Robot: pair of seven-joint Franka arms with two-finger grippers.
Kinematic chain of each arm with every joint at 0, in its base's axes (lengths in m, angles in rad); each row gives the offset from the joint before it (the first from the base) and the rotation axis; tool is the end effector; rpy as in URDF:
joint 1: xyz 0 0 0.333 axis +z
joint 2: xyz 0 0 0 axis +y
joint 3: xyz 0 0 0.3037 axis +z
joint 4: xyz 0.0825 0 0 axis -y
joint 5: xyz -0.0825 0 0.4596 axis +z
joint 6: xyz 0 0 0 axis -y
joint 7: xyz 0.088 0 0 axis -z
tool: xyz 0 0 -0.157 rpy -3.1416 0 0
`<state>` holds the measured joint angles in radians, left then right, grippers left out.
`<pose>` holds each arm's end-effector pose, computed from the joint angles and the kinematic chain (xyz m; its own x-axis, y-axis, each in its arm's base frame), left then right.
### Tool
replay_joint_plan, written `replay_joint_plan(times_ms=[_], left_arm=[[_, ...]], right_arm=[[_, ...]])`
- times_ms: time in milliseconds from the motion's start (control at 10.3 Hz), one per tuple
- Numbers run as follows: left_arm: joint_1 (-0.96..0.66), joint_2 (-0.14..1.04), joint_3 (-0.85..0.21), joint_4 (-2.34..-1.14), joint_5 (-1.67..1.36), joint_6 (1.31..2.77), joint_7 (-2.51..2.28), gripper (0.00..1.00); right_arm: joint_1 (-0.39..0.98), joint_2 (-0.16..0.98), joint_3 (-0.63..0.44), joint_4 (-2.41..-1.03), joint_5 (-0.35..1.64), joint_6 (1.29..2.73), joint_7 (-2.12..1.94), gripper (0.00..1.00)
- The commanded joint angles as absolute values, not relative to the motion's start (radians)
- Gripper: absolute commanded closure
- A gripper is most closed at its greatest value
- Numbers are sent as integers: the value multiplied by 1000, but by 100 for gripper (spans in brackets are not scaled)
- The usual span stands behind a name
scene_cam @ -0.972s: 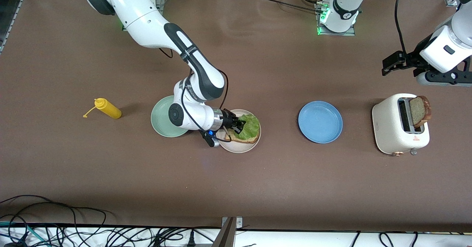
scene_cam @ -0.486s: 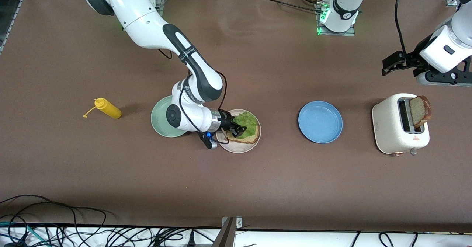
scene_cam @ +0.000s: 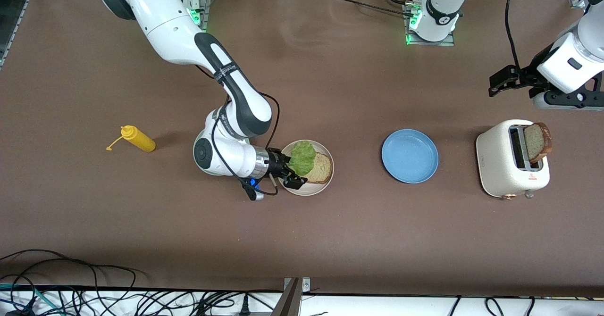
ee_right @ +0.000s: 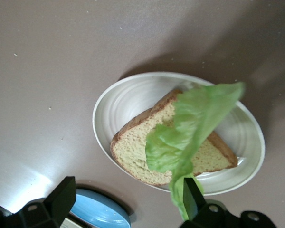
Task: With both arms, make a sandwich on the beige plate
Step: 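Lower the lettuce onto the bread and open the right gripper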
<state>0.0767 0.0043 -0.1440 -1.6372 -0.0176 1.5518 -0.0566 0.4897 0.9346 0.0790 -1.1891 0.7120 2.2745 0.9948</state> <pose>0.6201 -0.0445 0.5220 0.9958 -0.0108 -0.0904 -0.0097 -0.9999 0.0131 0.7007 0.4781 0.1511 0.6041 -0.6115 -0.5110 -0.7941 -0.5161 -0.3211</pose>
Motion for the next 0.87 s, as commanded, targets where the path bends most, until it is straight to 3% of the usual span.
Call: replay_joint_plan(times_ms=[0,778], left_arm=[[80,14,-147,-1609,-5,1529,-57,0],[80,14,-147,-1609,-5,1529,-58,0]], right_arm=[[511,930,87,-1186,730,2276,1048,0],[537,980,87,-1161,723,2407,1026,0]])
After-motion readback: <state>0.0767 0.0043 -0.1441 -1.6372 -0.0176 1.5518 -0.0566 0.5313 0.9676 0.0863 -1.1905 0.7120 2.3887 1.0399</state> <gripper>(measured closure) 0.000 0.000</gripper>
